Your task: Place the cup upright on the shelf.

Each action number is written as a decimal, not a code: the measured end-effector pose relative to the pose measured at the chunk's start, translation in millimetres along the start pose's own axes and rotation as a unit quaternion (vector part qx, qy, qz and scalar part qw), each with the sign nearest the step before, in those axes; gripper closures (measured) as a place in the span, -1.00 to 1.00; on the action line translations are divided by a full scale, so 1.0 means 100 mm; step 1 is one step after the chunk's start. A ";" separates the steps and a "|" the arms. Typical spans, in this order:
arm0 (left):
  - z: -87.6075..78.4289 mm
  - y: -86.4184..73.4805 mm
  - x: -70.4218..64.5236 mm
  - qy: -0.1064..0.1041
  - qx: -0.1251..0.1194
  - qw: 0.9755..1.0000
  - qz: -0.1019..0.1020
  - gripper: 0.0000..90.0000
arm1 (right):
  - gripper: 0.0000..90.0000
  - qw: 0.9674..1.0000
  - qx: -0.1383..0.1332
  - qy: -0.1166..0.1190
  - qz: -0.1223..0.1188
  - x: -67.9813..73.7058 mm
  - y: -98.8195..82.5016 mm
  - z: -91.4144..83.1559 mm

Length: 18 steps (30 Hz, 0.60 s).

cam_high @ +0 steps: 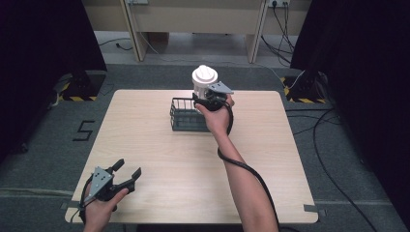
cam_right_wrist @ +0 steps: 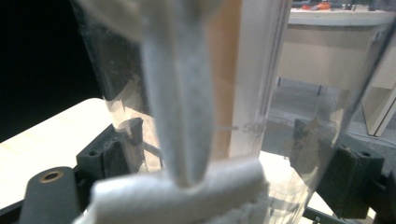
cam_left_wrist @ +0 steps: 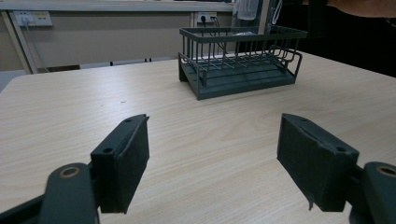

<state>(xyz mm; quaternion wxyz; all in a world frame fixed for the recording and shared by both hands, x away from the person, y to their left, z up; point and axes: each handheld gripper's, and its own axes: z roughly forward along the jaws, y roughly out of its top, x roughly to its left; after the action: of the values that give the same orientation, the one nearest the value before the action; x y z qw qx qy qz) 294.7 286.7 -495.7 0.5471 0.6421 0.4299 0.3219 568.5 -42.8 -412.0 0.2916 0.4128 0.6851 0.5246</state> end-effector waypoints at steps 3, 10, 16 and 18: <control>0.00 0.00 0.00 -0.001 0.000 1.000 0.001 -0.45 | -0.60 1.000 0.003 -0.002 0.000 0.00 -0.01 0.02; -0.01 0.00 0.00 0.000 0.000 1.000 0.000 -0.45 | -0.60 1.000 0.017 -0.004 0.002 0.02 -0.08 0.07; -0.01 0.00 0.00 -0.001 -0.002 1.000 -0.001 -0.45 | -0.60 1.000 0.022 -0.004 0.003 0.05 -0.14 0.11; -0.01 0.00 0.00 -0.001 -0.002 1.000 -0.001 -0.45 | -0.60 1.000 0.024 -0.006 0.002 0.05 -0.15 0.12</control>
<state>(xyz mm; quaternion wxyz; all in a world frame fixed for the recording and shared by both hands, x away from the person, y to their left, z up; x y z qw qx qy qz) 294.2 286.9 -495.5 0.5490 0.6407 0.4299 0.3214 571.9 -34.5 -429.5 0.2850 0.4242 0.6951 0.5055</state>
